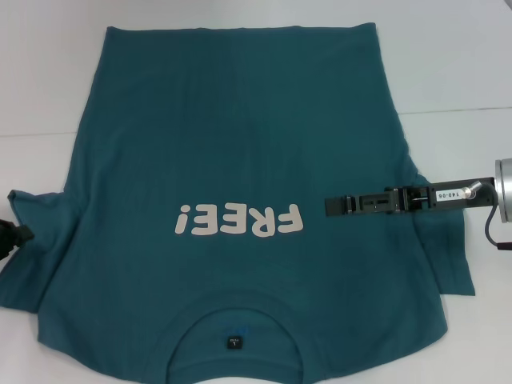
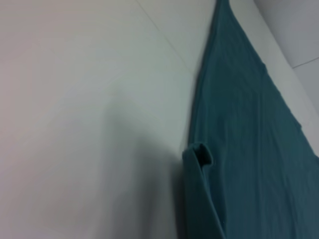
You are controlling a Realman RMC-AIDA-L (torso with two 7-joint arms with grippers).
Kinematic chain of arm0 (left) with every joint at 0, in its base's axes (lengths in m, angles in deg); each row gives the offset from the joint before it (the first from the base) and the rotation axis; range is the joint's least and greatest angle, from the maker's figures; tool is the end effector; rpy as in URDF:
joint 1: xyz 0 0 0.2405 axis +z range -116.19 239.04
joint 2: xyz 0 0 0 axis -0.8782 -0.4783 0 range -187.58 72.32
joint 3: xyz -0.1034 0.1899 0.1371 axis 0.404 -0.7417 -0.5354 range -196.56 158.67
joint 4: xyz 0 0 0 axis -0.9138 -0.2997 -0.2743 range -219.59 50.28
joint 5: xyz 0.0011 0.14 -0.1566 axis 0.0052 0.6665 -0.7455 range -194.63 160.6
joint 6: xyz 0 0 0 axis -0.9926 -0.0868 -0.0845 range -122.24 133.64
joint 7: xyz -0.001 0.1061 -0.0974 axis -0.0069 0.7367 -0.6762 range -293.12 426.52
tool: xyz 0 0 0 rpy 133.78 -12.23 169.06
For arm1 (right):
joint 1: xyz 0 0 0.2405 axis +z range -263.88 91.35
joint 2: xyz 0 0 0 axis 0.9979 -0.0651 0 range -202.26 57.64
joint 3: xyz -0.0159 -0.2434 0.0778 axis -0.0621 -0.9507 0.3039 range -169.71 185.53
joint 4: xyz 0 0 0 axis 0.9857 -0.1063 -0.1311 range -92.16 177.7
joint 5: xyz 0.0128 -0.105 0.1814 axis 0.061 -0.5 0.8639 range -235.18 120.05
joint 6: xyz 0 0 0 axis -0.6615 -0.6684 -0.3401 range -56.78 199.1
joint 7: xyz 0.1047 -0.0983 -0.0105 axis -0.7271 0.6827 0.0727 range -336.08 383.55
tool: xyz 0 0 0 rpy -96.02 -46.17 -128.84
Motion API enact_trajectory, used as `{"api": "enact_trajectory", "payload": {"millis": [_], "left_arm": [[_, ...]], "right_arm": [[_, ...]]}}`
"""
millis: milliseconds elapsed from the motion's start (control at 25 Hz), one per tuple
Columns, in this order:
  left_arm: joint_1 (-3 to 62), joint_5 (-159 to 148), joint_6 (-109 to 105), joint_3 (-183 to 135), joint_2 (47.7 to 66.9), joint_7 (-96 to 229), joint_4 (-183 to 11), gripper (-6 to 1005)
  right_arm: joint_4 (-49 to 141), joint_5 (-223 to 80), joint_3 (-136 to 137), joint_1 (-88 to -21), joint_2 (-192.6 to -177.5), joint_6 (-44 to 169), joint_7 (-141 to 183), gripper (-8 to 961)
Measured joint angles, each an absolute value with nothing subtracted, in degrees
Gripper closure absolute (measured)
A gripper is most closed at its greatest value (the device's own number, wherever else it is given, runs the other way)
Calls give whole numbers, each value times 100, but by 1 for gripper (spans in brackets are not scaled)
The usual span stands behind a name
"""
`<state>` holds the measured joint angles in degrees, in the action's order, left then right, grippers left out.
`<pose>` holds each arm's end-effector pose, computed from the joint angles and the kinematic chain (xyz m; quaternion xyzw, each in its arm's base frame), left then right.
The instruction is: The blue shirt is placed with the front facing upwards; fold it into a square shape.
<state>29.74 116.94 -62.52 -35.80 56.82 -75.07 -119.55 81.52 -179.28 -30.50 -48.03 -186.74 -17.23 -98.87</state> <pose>-0.3624 0.3575 0.0627 -0.5728 -0.7330 -0.2687 0.2500 0.2425 0.3725 0.0302 -0.8448 0.4891 0.2060 0.0676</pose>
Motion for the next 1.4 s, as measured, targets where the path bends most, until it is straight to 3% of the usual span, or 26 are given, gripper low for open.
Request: {"api": "enact_trajectory", "payload": {"millis": [520,1120,1400], "left_arm": [[2721,12221,-6043,-3579,5429,-7645,-12271,979],[2701,12396,-5511,-3573,5420,-7807,-12373,979],[2506,12414,-6041,-3628,5318,-7868,-12495,980]], "right_arm": [[8153,-17911,-3050,-4828,-18666,-1726,-9887,12],[8153,-17911,-3049,-4839,-18655,-1753,-9887,11],[8153,-17911,-3050,-4839,-18657,-1761,-9887,12]]}}
